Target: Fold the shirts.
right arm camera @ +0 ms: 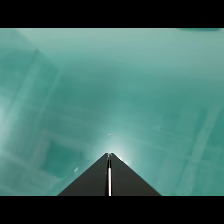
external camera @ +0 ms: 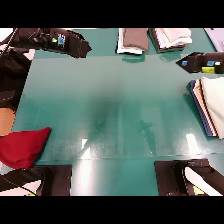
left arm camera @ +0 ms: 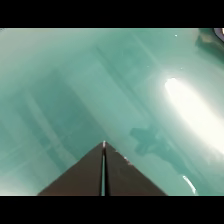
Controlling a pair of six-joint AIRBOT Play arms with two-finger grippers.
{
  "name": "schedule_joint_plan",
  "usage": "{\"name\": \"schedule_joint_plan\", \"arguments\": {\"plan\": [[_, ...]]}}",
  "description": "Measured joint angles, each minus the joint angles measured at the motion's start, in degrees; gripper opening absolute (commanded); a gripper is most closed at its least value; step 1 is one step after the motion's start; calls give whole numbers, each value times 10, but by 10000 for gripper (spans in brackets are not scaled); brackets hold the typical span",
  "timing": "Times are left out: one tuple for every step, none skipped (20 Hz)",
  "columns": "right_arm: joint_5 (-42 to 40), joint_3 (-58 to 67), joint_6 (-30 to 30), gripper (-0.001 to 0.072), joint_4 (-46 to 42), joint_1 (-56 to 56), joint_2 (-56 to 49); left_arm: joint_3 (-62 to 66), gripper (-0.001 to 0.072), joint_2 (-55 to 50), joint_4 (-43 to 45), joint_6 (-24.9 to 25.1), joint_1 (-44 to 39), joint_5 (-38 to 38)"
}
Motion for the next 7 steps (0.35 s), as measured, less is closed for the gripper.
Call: {"name": "schedule_joint_plan", "arguments": {"plan": [[-1,0,0,20,-5,17,0,0,24,0,0,0,0,0],[-4,0,0,20,-11,32,0,0,24,0,0,0,0,0],[-5,0,0,20,-14,42,0,0,24,0,0,0,0,0],[-6,0,0,20,-17,50,0,0,24,0,0,0,0,0],[-8,0,0,20,-19,55,0,0,24,0,0,0,0,1],[-9,0,0,20,-22,59,0,0,24,0,0,0,0,1],[-9,0,0,20,-22,63,0,0,24,0,0,0,0,1]]}}
